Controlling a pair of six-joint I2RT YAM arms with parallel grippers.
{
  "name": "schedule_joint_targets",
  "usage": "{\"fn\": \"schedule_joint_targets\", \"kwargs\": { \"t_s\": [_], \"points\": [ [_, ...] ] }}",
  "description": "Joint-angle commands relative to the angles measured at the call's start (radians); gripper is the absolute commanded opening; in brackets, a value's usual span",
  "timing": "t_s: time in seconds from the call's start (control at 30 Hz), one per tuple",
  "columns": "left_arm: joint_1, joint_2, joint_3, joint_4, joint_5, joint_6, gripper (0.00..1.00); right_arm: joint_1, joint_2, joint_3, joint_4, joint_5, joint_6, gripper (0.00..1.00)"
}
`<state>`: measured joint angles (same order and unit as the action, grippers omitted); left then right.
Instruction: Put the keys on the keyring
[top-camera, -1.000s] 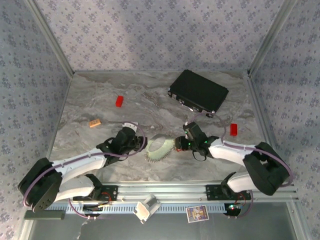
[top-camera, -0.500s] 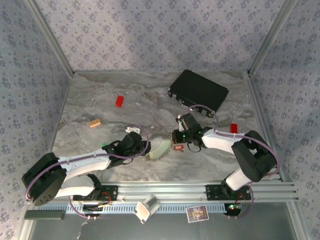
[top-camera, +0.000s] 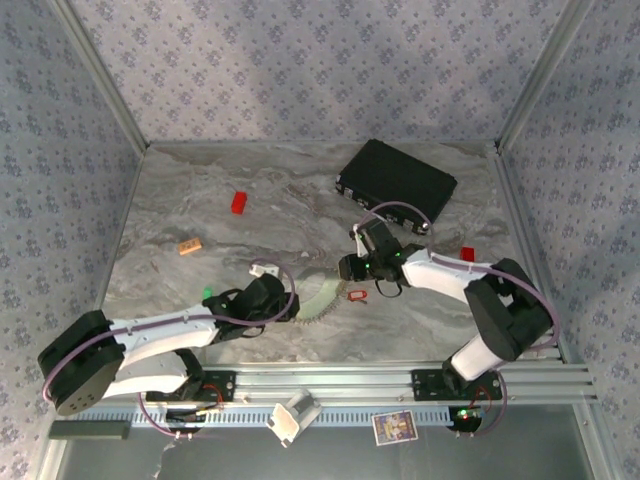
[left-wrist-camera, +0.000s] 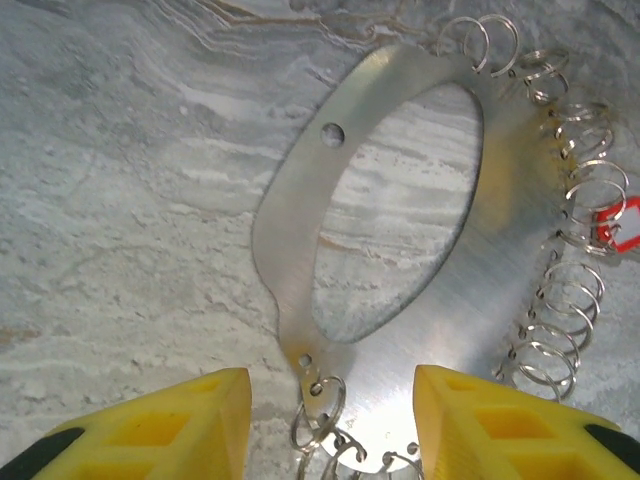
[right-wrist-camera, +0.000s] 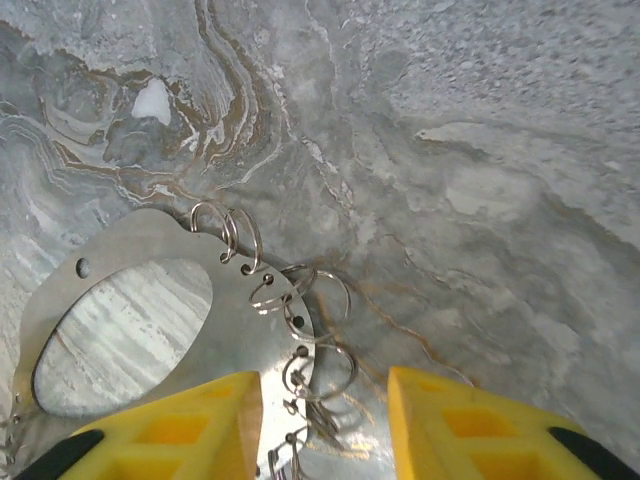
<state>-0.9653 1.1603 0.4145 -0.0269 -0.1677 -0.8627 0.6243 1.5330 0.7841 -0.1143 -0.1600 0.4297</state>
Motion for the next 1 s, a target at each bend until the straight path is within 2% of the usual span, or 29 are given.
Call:
{"fn": "schedule_joint_targets", "kwargs": {
  "t_s": [0.0, 0.1, 0.27, 0.4, 0.53, 0.63, 0.87, 0.97],
  "points": [
    [-0.008, 0.016, -0.006, -0.005, 0.038, -0.007, 0.45, 0.011, -0.040, -0.033, -0.074, 0.011, 0.024, 0.41],
    [-0.007, 0.034, 0.001, 0.002, 0.058, -0.007, 0.43, 0.032, -0.020, -0.034, -0.049, -0.032, 0.045, 0.42],
    [-0.011, 0.045, 0.005, -0.017, 0.075, -0.017, 0.39, 0.055, 0.044, -0.011, -0.033, -0.036, 0.057, 0.39],
    [-0.022, 0.045, 0.000, -0.017, 0.080, -0.029, 0.36, 0.051, 0.077, 0.017, -0.030, -0.032, 0.039, 0.32],
    [-0.034, 0.056, 0.000, -0.015, 0.092, -0.038, 0.34, 0.030, 0.107, 0.048, -0.023, -0.036, 0.017, 0.18],
    [-0.045, 0.070, 0.003, -0.007, 0.104, -0.045, 0.34, 0.013, 0.131, 0.081, -0.024, -0.045, -0.009, 0.13],
    [-0.068, 0.136, 0.027, 0.016, 0.131, -0.047, 0.34, -0.019, 0.186, 0.157, -0.043, -0.076, -0.070, 0.10],
    [-0.072, 0.143, 0.039, 0.009, 0.124, -0.042, 0.34, -0.029, 0.178, 0.163, -0.062, -0.076, -0.084, 0.17]
  ]
}}
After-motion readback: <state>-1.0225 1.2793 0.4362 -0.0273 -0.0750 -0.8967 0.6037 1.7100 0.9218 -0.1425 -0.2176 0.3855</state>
